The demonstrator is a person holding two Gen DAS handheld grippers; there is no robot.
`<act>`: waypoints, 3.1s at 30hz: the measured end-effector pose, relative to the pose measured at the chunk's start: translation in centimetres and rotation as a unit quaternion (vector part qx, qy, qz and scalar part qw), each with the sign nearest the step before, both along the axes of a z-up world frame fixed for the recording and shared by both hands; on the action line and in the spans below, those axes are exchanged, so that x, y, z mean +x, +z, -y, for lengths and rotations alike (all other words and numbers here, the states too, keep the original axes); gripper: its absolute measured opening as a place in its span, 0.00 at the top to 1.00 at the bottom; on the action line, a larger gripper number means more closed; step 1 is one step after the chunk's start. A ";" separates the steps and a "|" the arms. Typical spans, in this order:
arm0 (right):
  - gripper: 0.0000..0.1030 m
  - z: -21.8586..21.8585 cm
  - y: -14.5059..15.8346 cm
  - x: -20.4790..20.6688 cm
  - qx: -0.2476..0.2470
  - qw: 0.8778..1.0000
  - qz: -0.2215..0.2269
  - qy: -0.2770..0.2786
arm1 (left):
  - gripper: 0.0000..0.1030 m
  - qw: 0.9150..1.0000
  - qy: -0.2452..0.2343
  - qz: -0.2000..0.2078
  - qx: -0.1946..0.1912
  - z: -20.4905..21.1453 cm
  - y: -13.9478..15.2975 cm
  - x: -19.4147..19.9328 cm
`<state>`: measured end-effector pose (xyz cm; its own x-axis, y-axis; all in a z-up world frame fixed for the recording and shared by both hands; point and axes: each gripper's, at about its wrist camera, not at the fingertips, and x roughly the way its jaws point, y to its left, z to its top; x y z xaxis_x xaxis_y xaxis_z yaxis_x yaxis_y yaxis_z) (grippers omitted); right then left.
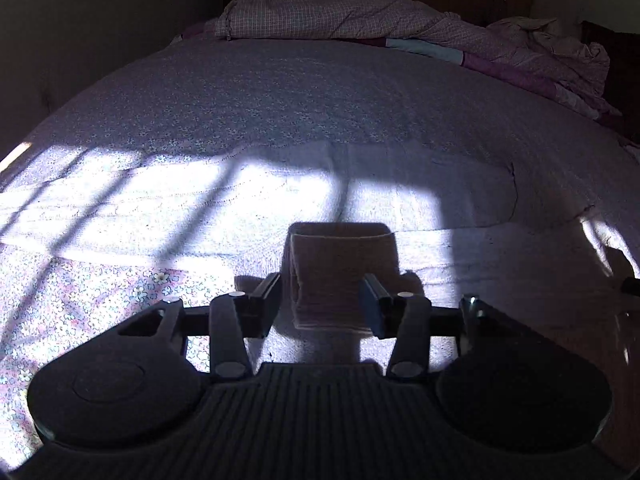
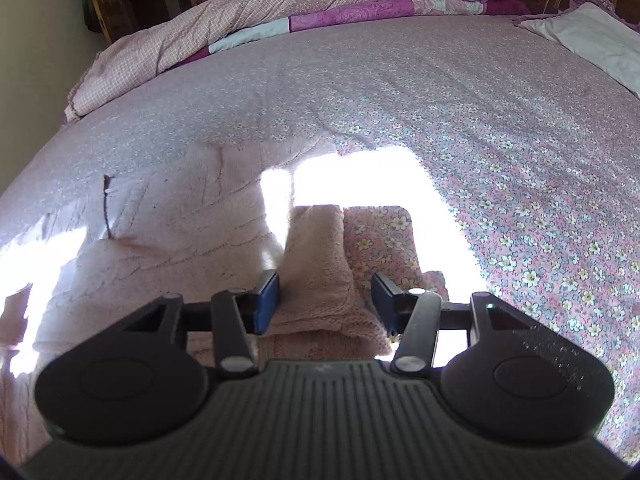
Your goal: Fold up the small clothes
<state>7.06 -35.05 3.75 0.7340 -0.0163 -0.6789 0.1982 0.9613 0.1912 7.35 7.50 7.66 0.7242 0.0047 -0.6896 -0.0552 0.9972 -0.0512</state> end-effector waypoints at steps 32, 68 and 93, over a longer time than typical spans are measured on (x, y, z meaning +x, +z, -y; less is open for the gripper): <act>0.88 1.0 -1.1 8.8 -0.025 0.993 0.118 0.016 | 0.89 0.994 -0.058 0.083 -0.050 1.9 2.0 6.5; 0.52 -2.5 -1.6 3.0 -0.093 0.993 0.017 0.075 | 0.39 0.998 0.033 -0.058 0.005 -1.2 -1.4 10.0; 0.42 -4.4 1.9 -5.4 0.004 0.998 -0.012 0.056 | 0.38 0.942 0.303 -0.036 -0.142 -21.4 -0.2 3.2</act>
